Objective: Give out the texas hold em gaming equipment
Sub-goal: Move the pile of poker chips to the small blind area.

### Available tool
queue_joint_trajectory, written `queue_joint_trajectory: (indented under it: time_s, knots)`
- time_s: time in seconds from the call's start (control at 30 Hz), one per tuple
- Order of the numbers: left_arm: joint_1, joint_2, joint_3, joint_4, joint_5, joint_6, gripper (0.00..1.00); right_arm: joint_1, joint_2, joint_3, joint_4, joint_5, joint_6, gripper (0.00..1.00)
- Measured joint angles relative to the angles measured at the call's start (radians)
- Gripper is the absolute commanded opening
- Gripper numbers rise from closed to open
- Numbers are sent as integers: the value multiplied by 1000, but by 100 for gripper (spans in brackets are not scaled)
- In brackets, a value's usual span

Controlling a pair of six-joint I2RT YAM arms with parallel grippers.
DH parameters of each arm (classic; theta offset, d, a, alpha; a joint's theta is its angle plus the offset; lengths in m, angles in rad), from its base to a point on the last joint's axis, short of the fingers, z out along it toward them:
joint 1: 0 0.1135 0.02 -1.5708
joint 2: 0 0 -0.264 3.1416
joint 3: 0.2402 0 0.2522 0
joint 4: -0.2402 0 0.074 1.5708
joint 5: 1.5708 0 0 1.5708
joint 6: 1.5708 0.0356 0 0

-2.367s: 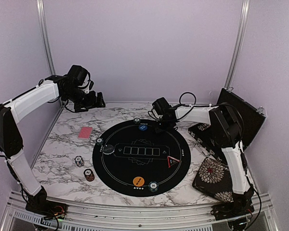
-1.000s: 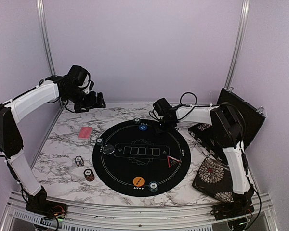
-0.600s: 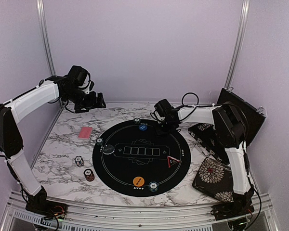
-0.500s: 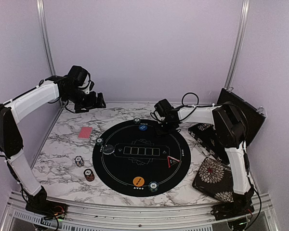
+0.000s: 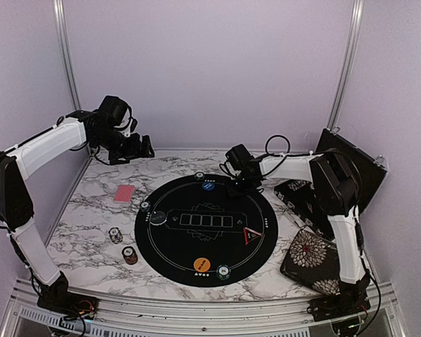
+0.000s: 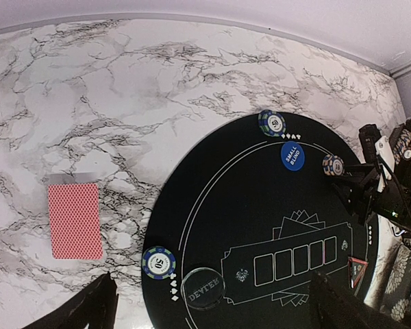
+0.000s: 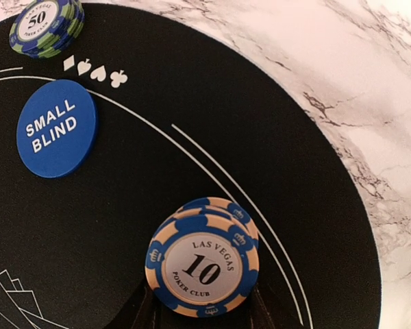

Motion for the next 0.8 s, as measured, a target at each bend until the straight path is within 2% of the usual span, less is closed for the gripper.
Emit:
queue_joint_trajectory:
  time_s: [0.4, 0.8]
  knots:
    - [0, 0, 0, 0, 4, 0, 99, -5, 0, -3, 12, -5, -5, 30]
    - [0, 0, 0, 0, 4, 0, 99, -10, 8, -3, 43, -4, -45, 29]
